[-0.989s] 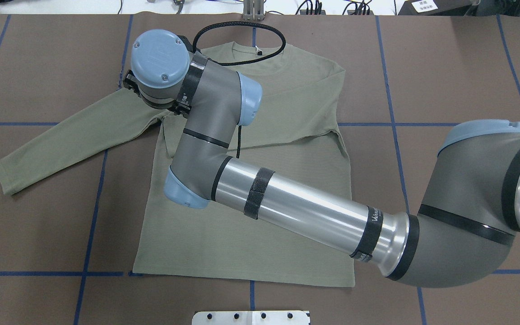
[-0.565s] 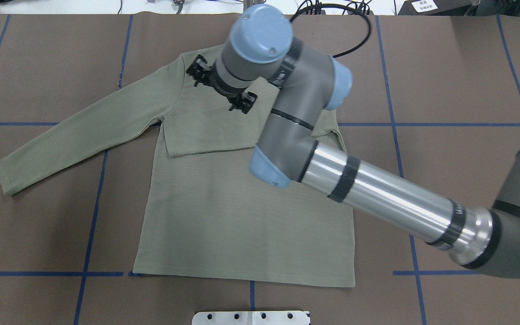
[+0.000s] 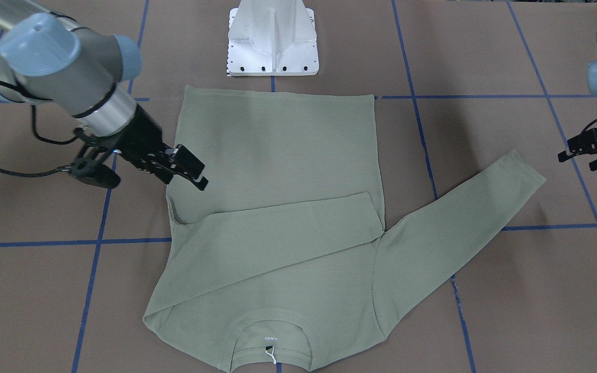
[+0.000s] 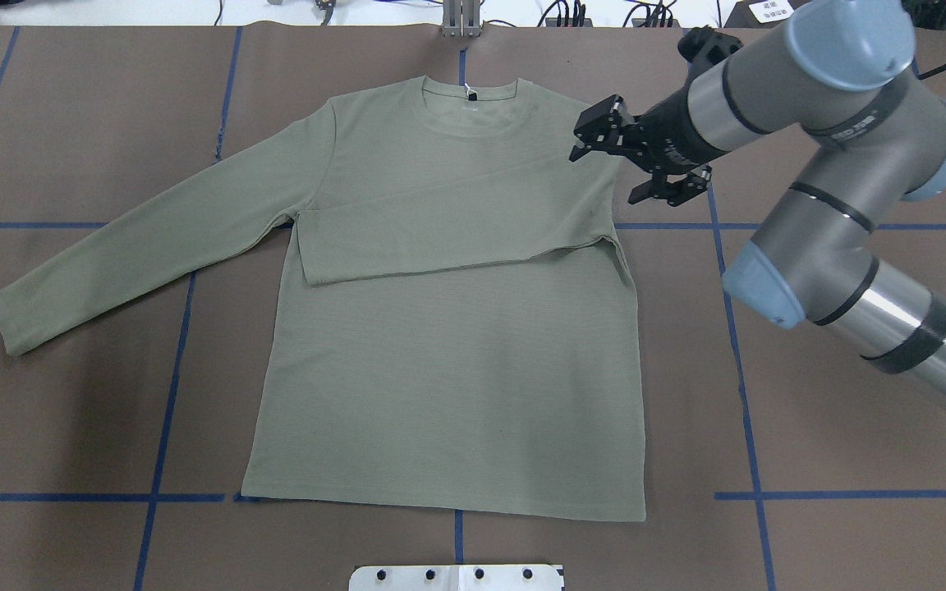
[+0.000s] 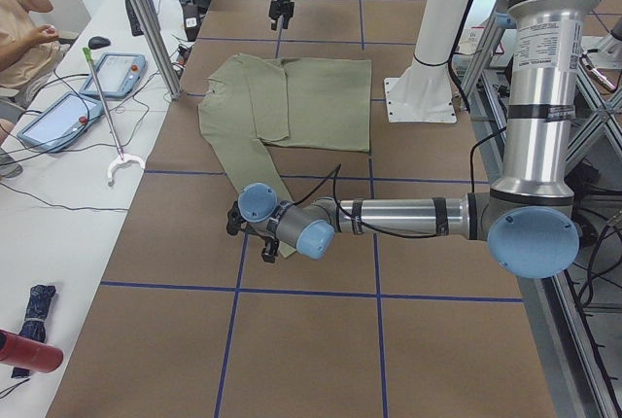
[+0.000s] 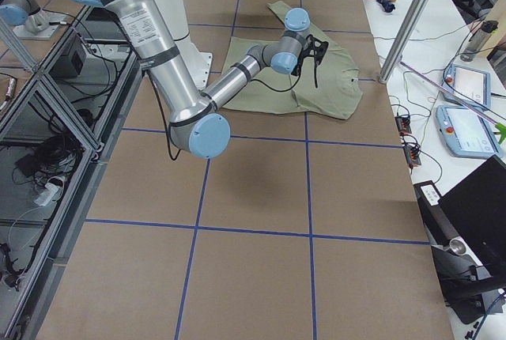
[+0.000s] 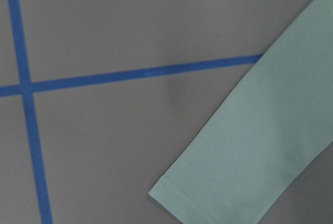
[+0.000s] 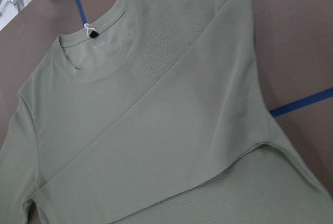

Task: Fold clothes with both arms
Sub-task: 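Release the sleeve and draw the right gripper back beside the shirt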

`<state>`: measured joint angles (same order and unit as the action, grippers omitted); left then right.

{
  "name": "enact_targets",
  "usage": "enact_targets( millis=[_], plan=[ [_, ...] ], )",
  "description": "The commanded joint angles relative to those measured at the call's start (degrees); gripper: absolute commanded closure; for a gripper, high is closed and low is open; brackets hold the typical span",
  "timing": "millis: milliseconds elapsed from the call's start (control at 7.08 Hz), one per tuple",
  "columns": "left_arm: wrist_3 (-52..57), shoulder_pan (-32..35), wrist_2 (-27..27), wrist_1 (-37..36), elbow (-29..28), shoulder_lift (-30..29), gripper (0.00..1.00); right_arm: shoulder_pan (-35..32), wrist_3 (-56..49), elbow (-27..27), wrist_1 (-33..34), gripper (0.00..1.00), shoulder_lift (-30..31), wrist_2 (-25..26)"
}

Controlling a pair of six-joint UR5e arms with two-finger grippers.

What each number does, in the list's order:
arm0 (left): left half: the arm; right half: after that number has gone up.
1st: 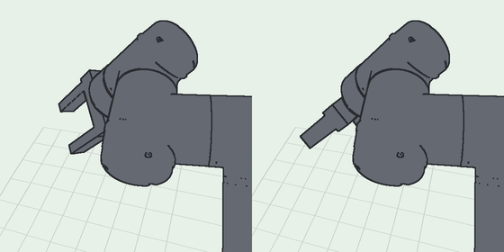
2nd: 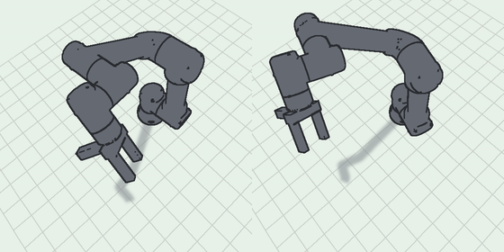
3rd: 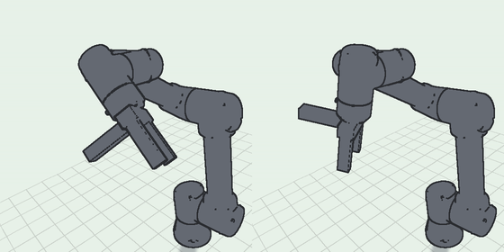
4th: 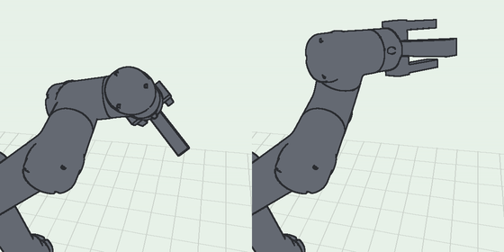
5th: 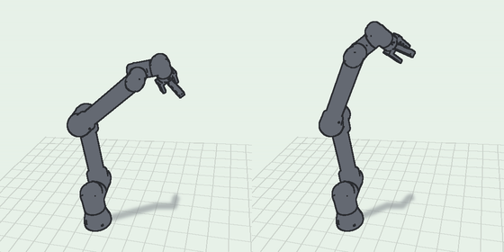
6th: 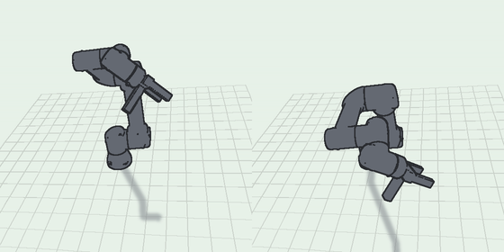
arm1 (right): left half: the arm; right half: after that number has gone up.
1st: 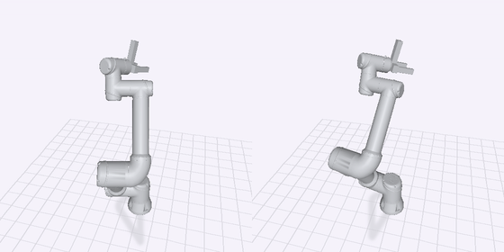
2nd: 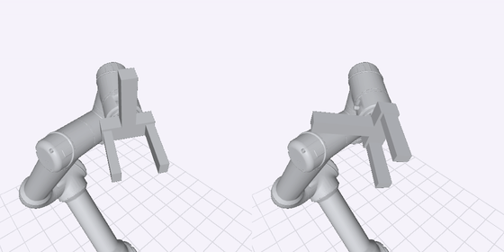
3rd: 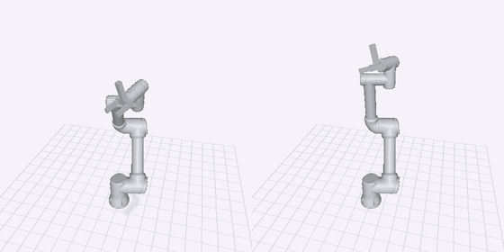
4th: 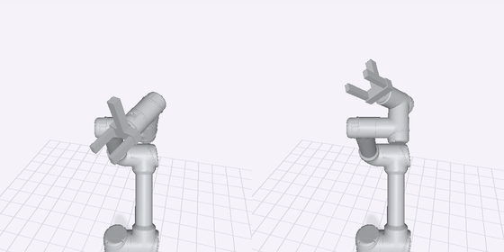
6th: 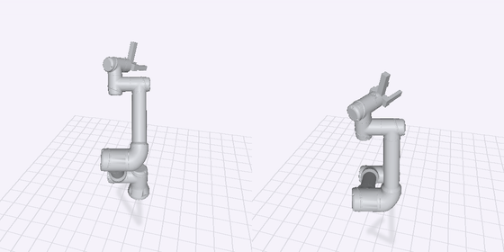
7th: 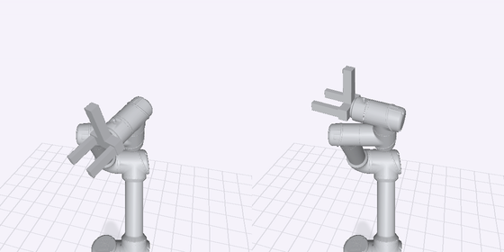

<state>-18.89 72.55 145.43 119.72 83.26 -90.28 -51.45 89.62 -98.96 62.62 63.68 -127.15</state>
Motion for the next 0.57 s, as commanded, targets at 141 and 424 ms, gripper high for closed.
enact_targets(
  millis=[141, 424],
  plan=[
    [-5.6, -6.0, -5.14, 1.48, -0.82, -0.94, 0.03, -5.68, -10.06, -1.23, -0.39, 0.01, 8.11, -5.91],
    [-6.16, -6.98, -7.79, 6.1, -5.28, -1.74, 0.06, -5.68, -10.08, -1.58, -0.39, 0.01, 9.62, -5.65]
  ],
)
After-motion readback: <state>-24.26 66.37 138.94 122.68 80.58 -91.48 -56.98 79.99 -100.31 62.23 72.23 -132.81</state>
